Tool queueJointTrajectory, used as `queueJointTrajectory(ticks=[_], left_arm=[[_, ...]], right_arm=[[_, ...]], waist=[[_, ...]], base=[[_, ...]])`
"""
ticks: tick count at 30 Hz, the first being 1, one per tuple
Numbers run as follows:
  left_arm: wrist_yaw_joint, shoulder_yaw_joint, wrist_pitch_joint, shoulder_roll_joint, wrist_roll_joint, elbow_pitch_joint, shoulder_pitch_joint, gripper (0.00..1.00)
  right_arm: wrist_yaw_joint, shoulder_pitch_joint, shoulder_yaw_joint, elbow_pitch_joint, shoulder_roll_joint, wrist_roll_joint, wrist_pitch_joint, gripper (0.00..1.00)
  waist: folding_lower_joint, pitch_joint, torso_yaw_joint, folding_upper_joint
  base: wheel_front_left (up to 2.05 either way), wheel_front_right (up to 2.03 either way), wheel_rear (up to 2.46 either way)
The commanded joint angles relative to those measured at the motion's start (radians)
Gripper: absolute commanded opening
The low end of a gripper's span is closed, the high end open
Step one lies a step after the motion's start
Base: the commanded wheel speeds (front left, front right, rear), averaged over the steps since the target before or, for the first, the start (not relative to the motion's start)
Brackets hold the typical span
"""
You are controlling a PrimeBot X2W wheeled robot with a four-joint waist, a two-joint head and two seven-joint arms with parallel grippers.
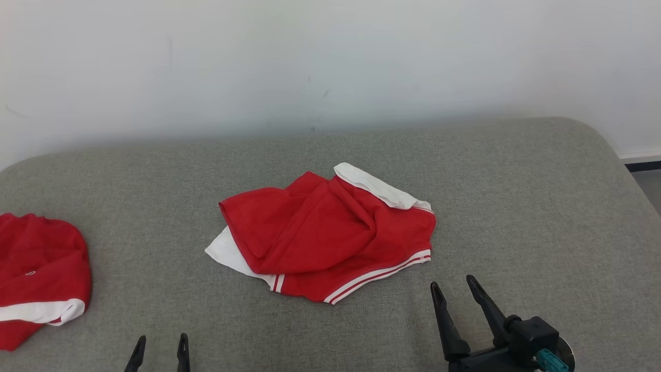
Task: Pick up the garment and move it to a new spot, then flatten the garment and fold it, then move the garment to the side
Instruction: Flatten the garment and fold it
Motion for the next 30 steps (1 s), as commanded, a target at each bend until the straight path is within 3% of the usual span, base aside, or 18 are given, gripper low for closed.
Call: queueJointTrajectory(ticks=[1,9,17,30], left_arm=[[-0.001,0.004,-0.003,-0.004,0.002,0.003,0.016,1.00],[-0.008,-0.007,-0.003,-0.015,0.007,0.021,-0.003,1.00],[-0.008,-0.059,-0.003,-0.022,-0.004,0.049,-0.021,1.00],[-0.009,-0.145,-0.003,-0.023,-0.032,0.074,-0.063,1.00]], right_arm=[[-0.002,0.006,-0.001,-0.001,-0.001,0.004,0.000,1.00],[-0.002,0.008,-0.004,-0.009,-0.009,0.002,0.000,1.00],[-0.002,-0.021,0.033,0.012,-0.015,0.007,0.000,1.00],[-0.002,-0.122,0.138,0.235,-0.026,0.026,0.000,1.00]], waist=[[0.0000,-0.001,0.001,0.0000],[0.0000,0.011,0.028,0.0000],[0.0000,0.039,0.120,0.0000],[0.0000,0.109,0.278,0.0000]], base=[[0.00,0.00,0.00],[0.00,0.00,0.00],[0.00,0.00,0.00],[0.00,0.00,0.00]])
